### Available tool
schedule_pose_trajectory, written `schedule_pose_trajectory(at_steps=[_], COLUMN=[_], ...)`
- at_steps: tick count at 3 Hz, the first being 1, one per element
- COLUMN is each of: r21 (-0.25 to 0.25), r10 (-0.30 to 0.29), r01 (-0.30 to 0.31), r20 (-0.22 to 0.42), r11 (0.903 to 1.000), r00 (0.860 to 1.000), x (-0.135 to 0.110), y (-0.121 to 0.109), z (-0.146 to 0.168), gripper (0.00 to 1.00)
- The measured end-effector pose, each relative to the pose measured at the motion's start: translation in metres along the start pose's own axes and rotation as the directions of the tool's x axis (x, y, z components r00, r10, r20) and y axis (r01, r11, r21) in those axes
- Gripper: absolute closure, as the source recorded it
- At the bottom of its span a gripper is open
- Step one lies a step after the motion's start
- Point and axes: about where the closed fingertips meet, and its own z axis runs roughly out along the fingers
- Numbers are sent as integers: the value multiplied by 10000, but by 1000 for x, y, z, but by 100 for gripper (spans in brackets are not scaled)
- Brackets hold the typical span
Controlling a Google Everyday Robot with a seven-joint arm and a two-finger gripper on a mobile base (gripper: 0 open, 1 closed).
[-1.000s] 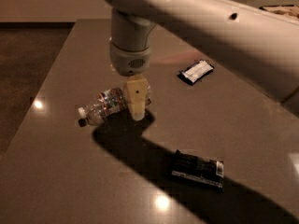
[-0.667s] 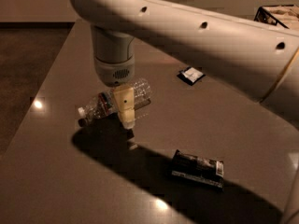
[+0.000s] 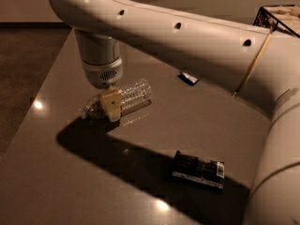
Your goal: Place water bottle upright
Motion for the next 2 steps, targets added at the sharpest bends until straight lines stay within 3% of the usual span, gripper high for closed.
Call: schedule_pose_trajectory(at_steps=[1,2], r21=[32,471], r10=[468,1288], r01=[-469,-1354], r20=[222,1215], r11=[9989,9897], r00=[9987,9842], x=[7,22], y=[-5,-5], z=[-11,-44], gripper=[62,85])
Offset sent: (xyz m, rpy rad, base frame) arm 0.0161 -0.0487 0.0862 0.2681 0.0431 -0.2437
